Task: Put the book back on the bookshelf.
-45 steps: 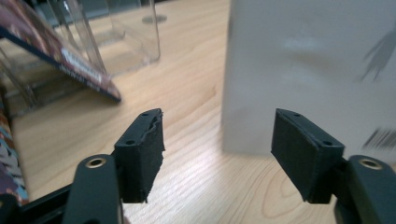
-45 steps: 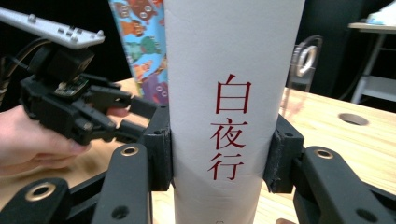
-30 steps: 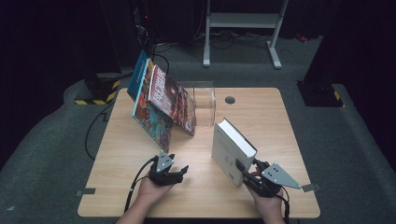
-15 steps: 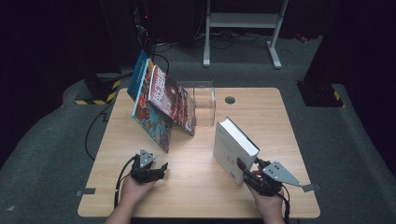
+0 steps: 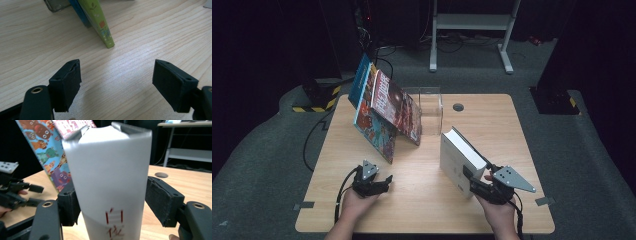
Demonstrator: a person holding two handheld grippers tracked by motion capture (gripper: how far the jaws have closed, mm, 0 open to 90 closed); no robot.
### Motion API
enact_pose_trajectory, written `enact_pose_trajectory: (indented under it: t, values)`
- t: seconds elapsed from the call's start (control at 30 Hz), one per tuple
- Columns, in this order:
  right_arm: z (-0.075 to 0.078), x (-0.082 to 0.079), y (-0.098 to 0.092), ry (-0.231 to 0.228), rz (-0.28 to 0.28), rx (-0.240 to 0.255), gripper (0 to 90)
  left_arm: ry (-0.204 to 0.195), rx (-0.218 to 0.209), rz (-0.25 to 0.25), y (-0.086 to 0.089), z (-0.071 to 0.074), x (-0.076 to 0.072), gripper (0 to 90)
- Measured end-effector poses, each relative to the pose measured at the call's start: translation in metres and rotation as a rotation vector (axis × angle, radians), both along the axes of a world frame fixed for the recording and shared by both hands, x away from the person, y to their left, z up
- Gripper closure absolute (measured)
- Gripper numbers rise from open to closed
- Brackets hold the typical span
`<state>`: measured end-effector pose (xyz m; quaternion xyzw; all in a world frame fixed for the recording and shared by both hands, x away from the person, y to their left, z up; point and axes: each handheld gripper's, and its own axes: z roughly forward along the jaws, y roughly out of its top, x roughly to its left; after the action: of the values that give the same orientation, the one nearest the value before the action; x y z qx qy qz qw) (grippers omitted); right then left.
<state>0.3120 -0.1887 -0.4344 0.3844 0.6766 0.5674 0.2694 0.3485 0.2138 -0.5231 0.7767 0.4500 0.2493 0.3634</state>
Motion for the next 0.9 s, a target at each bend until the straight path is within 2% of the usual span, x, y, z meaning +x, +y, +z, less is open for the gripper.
enact_pose_trajectory:
  t: [0.03, 0.07, 0.1, 0.13, 0.17, 0.2, 0.23, 0.27, 0.3, 0.6, 0.63, 0.7, 0.9]
  values:
    - [0.002, -0.001, 0.002, -0.014, 0.016, 0.003, 39.2, 0.0, -0.001, -0.004, 0.0, 0.0, 0.0, 23.1]
    - [0.002, -0.001, 0.002, -0.014, 0.016, 0.003, 39.2, 0.0, -0.001, -0.004, 0.0, 0.0, 0.0, 23.1]
    - [0.003, -0.001, 0.004, -0.045, 0.02, -0.017, 39.5, 0.001, -0.007, -0.003, 0.0, 0.0, 0.0, 23.0]
    - [0.003, 0.0, 0.006, -0.05, 0.019, -0.03, 39.7, 0.0, -0.011, -0.002, 0.0, 0.0, 0.0, 23.1]
    - [0.004, 0.001, 0.007, -0.03, 0.023, -0.034, 39.3, 0.002, -0.013, -0.003, 0.0, 0.0, 0.0, 23.1]
    - [0.004, 0.001, 0.007, -0.03, 0.023, -0.034, 39.3, 0.002, -0.013, -0.003, 0.0, 0.0, 0.0, 23.1]
    - [0.007, 0.003, 0.007, 0.019, 0.021, -0.039, 36.1, 0.004, -0.015, -0.006, 0.001, 0.0, 0.0, 23.1]
    - [0.007, 0.003, 0.007, 0.019, 0.021, -0.039, 36.1, 0.004, -0.015, -0.006, 0.001, 0.0, 0.0, 23.1]
    - [0.009, 0.004, 0.007, 0.045, 0.011, -0.025, 37.1, 0.006, -0.014, -0.007, 0.001, 0.0, 0.0, 23.1]
    - [0.019, 0.003, 0.007, 0.045, -0.001, -0.021, 42.5, 0.005, -0.018, -0.005, 0.001, 0.0, 0.0, 23.0]
    - [0.02, 0.003, 0.006, 0.044, 0.018, -0.006, 45.6, 0.008, -0.015, -0.005, 0.001, 0.0, 0.0, 23.0]
    - [0.02, 0.004, 0.006, 0.048, 0.025, 0.0, 46.3, 0.006, -0.015, -0.006, 0.001, 0.0, 0.0, 22.9]
    - [0.02, 0.005, 0.008, 0.026, 0.011, -0.031, 48.6, 0.011, -0.011, -0.007, 0.0, 0.0, 0.0, 22.9]
